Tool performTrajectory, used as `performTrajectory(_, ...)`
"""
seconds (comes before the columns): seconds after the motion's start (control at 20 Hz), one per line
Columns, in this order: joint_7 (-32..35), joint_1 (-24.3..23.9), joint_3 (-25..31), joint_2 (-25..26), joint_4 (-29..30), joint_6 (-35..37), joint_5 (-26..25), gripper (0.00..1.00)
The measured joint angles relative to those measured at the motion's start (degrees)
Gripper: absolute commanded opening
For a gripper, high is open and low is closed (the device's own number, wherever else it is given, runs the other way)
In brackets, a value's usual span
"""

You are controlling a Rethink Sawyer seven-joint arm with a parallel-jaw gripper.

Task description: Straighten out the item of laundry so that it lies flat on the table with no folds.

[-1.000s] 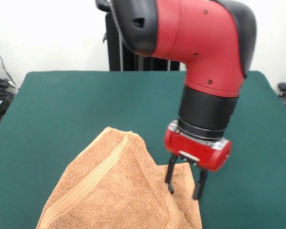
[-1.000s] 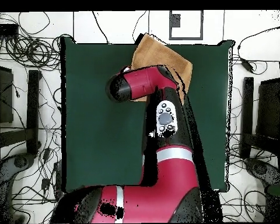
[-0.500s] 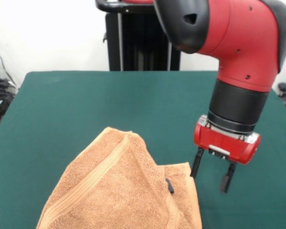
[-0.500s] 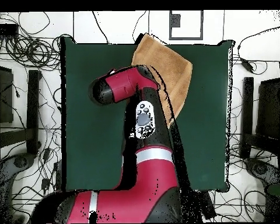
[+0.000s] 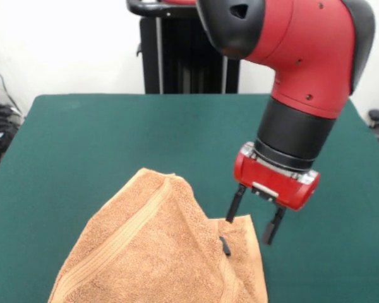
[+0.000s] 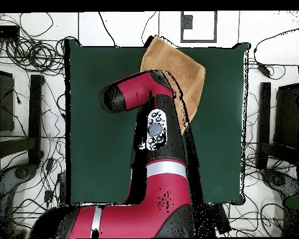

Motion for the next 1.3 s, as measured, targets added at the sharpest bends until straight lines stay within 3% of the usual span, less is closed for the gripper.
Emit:
performTrajectory(0.6, 0.0, -3.7, -0.3, 1.6, 0.4, -1.5, 0.2, 1.0)
performTrajectory(1.3, 0.0, -3.3, -1.0, 4.3, 0.9, -5.8, 0.2, 1.0)
